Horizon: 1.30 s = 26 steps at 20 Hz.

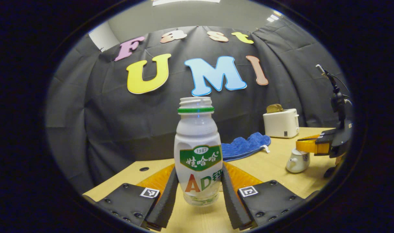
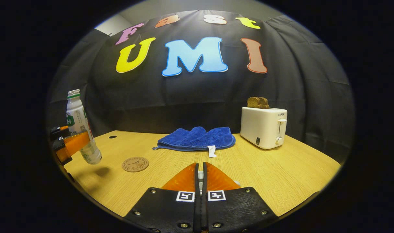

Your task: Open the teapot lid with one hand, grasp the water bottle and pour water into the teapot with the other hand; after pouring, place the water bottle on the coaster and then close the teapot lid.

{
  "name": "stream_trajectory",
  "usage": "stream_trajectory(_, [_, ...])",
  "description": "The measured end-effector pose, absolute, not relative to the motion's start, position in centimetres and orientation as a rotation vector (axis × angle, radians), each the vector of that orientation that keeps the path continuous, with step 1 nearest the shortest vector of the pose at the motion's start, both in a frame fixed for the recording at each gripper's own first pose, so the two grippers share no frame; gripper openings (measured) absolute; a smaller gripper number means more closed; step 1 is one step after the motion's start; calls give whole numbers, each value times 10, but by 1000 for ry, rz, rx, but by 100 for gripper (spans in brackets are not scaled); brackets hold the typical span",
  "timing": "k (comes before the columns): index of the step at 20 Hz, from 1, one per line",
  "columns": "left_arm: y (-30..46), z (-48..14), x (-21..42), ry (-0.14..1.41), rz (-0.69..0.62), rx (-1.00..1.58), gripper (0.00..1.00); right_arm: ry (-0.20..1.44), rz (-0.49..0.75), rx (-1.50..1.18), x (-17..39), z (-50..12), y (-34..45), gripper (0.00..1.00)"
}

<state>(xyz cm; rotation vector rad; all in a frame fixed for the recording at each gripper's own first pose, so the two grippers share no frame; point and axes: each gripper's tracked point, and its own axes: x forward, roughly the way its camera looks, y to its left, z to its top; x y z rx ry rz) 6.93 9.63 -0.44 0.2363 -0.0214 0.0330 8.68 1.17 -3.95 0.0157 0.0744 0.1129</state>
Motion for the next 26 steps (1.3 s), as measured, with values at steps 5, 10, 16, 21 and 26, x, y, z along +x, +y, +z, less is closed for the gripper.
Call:
stream_trajectory(5, [90, -6, 86, 1, 2, 205, 73, 63, 103, 1, 86, -39, 11, 8])
stream_trajectory(10, [91, -1, 115, 16, -7, 177, 78, 8, 84, 10, 70, -24, 6, 65])
stream_trajectory(16, [82, -11, 170, 53, -62, 89, 79, -66, 71, 10, 60, -4, 2, 65])
stream_trajectory(21, [70, -36, 198, 98, -95, 118, 78, -74, 82, 36, 58, 0, 2, 65])
stream_trajectory(26, [59, -51, 206, 124, -114, 104, 74, -78, 81, 58, 56, 2, -2, 65])
